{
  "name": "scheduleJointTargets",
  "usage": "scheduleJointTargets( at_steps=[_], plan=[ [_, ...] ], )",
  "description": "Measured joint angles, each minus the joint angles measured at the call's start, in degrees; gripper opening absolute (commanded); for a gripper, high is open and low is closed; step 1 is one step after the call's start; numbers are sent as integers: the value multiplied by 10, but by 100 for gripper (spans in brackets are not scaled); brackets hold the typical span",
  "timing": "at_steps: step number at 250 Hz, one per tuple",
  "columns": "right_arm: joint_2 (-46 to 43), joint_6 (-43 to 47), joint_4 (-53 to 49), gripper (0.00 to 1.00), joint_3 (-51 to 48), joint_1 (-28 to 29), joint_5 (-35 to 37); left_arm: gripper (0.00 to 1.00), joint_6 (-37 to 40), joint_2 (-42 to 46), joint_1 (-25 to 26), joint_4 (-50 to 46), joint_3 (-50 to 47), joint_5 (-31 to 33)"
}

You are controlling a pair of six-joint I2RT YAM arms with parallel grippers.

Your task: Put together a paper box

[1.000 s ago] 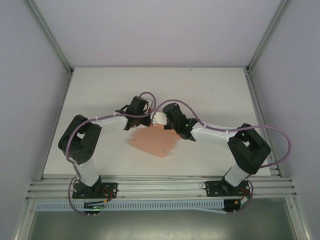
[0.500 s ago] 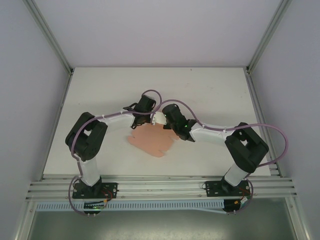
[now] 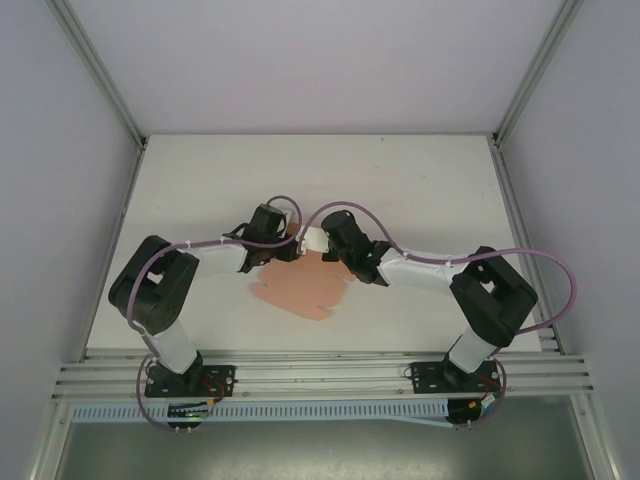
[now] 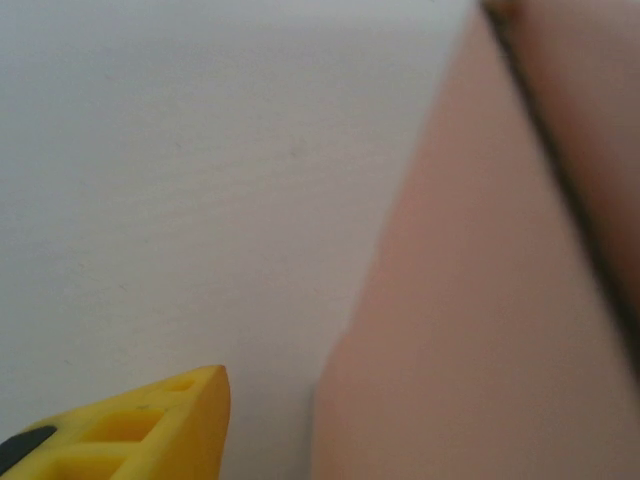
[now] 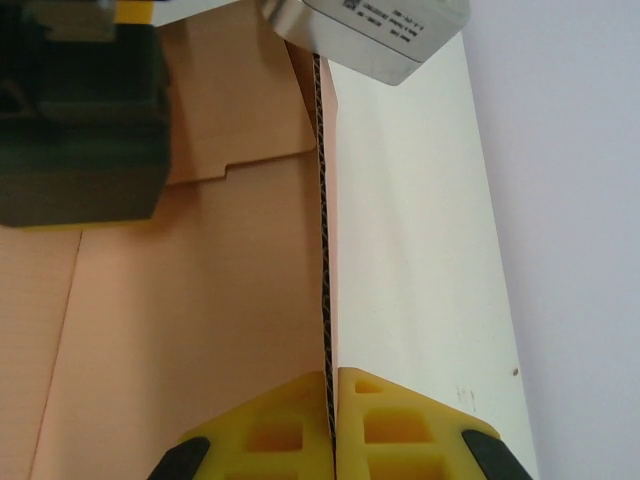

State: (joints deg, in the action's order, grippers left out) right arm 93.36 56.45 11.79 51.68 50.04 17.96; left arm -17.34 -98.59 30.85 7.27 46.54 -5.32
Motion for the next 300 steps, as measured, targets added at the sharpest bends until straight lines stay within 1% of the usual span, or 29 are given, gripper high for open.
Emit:
scheduleJointTargets(
  at_steps=[28,78,102,121,139,175,190,212,216,222,233,252,300],
  plan=[
    [0,0,0,0,0,0,0,57,4,19,0,2,-11,-18],
    [-3,0,0,0,0,0,-2,58,4,49,-3,2,-14,-18],
    [-3,0,-2,0,0,0,-2,62,2,78,-19,8,-30,-28],
    [-3,0,-3,0,0,0,-2,64,-1,105,-41,23,-55,-45],
    [-3,0,-4,0,0,0,-2,58,-2,126,-60,33,-77,-57],
    [-3,0,-4,0,0,0,-6,58,4,130,-67,42,-87,-82],
    [-3,0,-4,0,0,0,-9,55,6,123,-67,56,-87,-98],
    [-3,0,-4,0,0,0,-14,28,13,99,-67,71,-81,-118],
    [-3,0,-3,0,-1,0,-15,24,11,91,-67,73,-78,-121],
    [-3,0,-3,0,-1,0,-16,20,17,83,-67,73,-74,-125],
    [-3,0,-3,0,-1,0,-16,20,17,63,-66,75,-62,-134],
    [-3,0,-2,0,-1,0,-13,24,23,38,-64,75,-42,-142],
    [-11,0,1,0,-12,-2,-13,22,31,11,-65,77,-20,-159]
  ],
)
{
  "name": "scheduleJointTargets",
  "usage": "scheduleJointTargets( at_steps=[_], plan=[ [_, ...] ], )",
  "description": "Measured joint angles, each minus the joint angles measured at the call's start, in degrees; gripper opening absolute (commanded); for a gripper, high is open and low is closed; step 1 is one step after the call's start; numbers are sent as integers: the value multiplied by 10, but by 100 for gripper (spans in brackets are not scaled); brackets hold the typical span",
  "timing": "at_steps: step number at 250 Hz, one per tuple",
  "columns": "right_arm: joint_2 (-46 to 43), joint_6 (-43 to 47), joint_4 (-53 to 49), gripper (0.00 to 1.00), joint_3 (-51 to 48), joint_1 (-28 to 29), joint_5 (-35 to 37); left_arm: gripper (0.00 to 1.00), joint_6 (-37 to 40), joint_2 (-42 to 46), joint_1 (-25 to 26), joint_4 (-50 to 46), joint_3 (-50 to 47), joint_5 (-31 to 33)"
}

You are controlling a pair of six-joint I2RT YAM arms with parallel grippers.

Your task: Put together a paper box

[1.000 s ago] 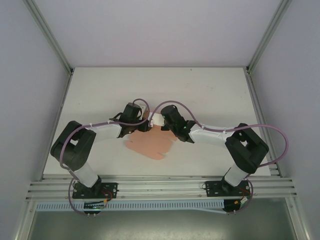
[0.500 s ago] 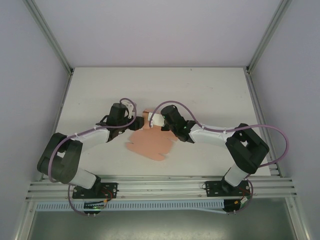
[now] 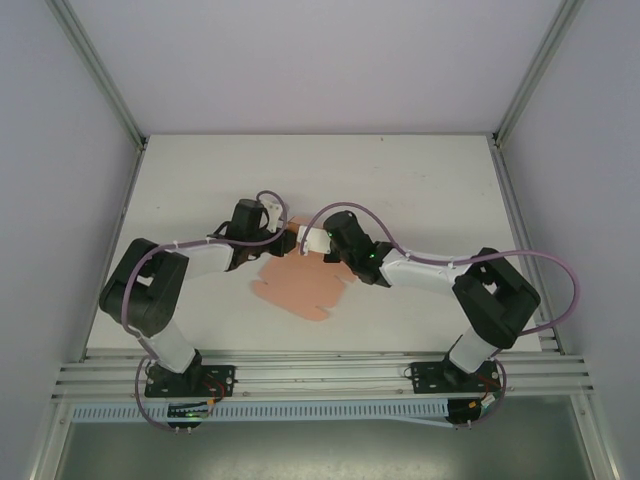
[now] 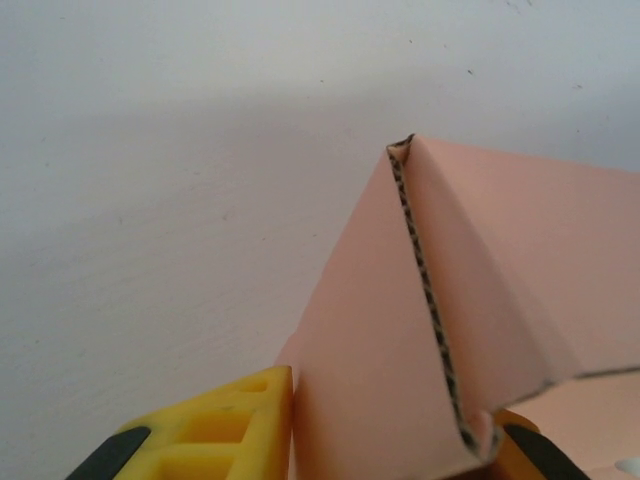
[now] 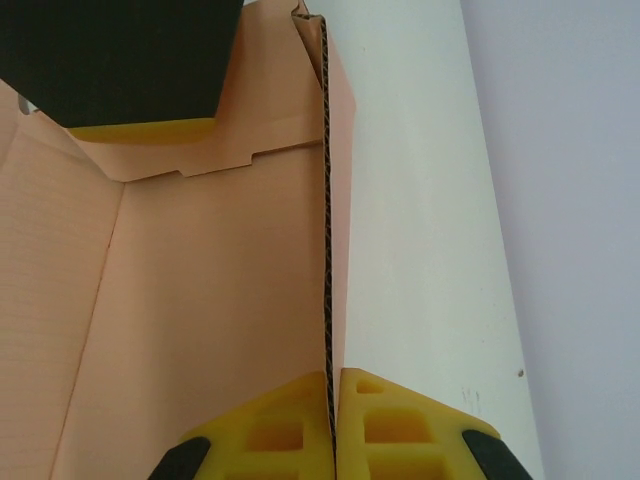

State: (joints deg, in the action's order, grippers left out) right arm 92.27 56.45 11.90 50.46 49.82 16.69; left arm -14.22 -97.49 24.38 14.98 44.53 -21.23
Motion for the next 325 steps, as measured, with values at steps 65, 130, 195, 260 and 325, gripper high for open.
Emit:
scheduleJointTargets(
  at_steps=[65,130,195,260,325],
  plan=[
    [-1,0,4,0,-4,-3,10,20,18,-23,0,0,23,-4],
    [-1,-1,4,0,-4,-5,10,14,21,-47,1,16,32,-13],
    [-1,0,6,0,-3,-6,20,6,39,-57,7,15,45,-6],
    [-1,-31,-1,0,-4,-8,35,0,35,-68,56,4,71,131],
    [-7,-83,13,0,-23,-8,44,0,16,-87,114,-13,101,295]
  ],
)
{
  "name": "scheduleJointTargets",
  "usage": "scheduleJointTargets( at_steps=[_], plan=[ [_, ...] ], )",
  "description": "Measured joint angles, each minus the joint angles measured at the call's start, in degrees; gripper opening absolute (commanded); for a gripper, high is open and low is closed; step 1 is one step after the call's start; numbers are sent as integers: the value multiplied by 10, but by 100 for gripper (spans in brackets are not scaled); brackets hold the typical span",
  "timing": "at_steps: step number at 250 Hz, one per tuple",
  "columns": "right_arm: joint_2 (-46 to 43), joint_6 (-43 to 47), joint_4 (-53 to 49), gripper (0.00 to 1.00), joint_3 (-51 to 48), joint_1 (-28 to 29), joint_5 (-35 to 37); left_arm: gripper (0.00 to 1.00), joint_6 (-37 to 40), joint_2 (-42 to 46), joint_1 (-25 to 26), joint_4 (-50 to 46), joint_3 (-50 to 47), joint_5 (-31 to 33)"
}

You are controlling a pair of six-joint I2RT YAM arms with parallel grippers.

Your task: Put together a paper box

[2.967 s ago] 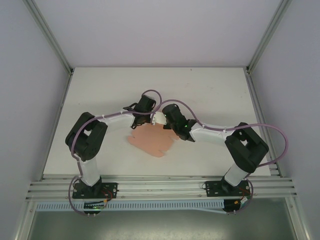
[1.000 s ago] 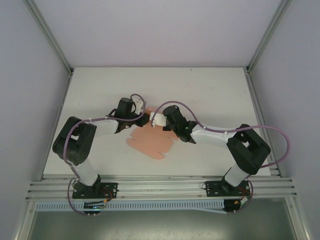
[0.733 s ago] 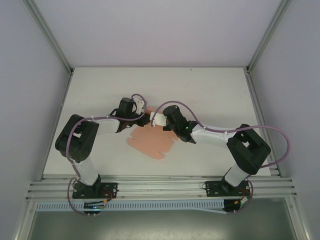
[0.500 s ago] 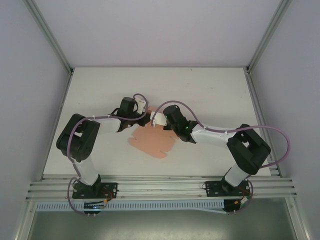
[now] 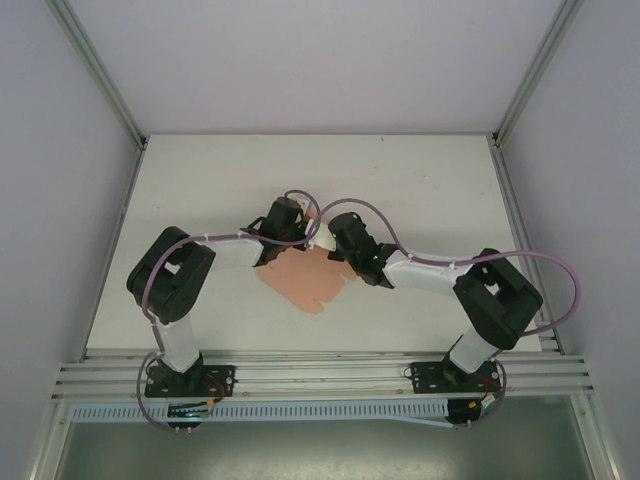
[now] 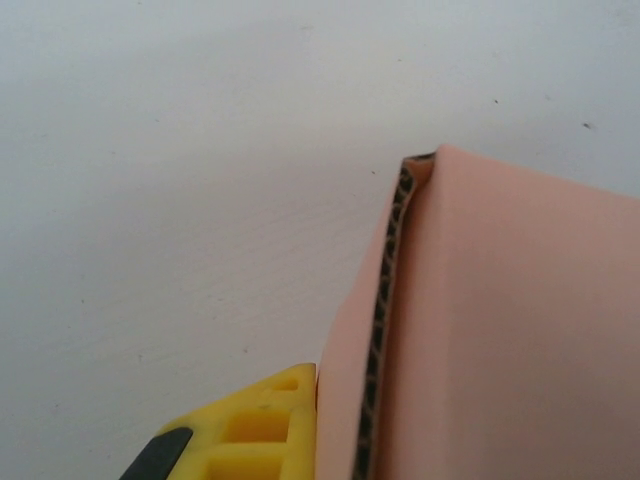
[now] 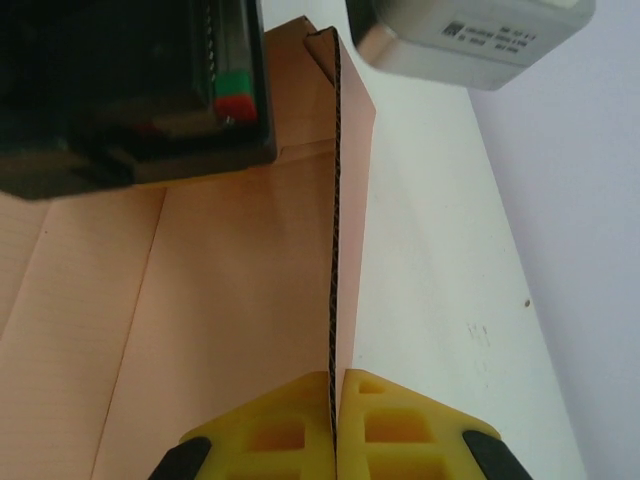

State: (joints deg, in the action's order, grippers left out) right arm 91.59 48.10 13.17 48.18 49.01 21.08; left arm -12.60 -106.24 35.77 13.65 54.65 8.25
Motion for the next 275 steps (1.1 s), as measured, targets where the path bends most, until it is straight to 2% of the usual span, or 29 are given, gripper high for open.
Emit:
scheduleJointTargets(
  at_steps=[35,134,176,195,226,252,275],
  plan=[
    [-2,-16,2,0,-3,-2,1,0,-17,-15,25,-14,19,74],
    [0,-50,3,0,-4,-16,-7,0,-64,-38,26,-70,66,85],
    [-2,-45,8,0,-4,-17,-23,0,-40,-19,26,15,7,82],
    [-5,-45,9,0,-3,-17,-36,14,-35,-11,26,57,-21,83],
    [-11,-45,3,0,-4,-17,-61,32,-21,-8,21,118,-67,75],
    [-15,-45,-2,0,-4,-17,-80,34,-11,0,10,182,-116,49],
    [-17,-45,-1,0,-7,-18,-88,32,-7,2,3,208,-133,31]
  ],
)
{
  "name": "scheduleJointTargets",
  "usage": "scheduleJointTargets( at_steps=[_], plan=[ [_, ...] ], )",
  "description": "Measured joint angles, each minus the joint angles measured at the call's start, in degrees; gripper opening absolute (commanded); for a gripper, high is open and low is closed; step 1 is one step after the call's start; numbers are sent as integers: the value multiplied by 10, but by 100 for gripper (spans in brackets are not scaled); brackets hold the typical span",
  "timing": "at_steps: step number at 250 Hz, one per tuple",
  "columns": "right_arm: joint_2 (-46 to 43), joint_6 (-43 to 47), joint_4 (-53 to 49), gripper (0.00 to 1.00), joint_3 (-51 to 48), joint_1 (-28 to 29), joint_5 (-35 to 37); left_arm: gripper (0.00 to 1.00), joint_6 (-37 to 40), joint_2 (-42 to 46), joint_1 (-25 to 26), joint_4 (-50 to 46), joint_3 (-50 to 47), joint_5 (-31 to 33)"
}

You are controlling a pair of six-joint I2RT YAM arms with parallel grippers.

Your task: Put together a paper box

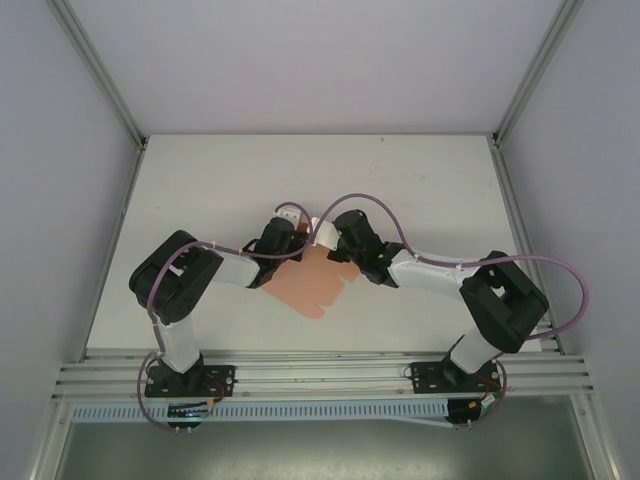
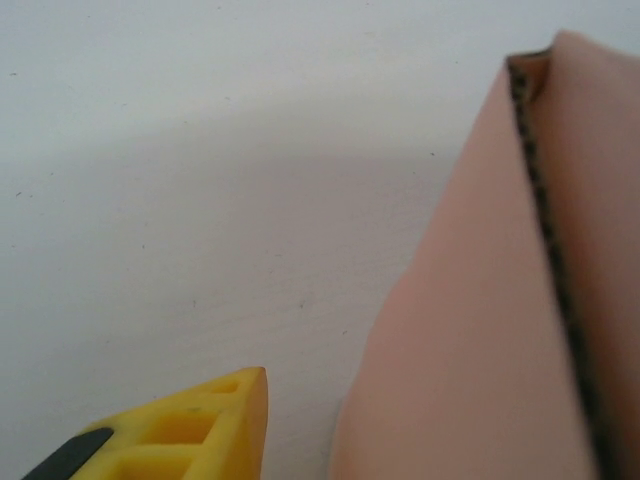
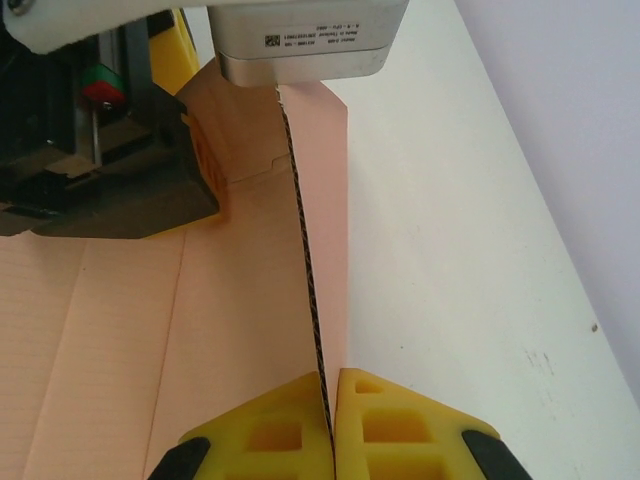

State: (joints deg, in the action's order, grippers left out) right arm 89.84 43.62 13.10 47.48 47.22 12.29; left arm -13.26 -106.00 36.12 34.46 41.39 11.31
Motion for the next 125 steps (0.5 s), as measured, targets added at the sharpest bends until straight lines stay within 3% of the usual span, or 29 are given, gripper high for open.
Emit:
scheduleJointTargets(
  at_steps=[48,83,125],
  plan=[
    [-5,9,2,0,-7,0,-14,31,2,11,-4,24,-26,-21],
    [-7,15,5,0,-10,4,-14,19,0,17,-4,25,-32,-34],
    [-7,20,0,30,-12,21,-5,10,5,25,-5,43,-51,-50]
  ],
)
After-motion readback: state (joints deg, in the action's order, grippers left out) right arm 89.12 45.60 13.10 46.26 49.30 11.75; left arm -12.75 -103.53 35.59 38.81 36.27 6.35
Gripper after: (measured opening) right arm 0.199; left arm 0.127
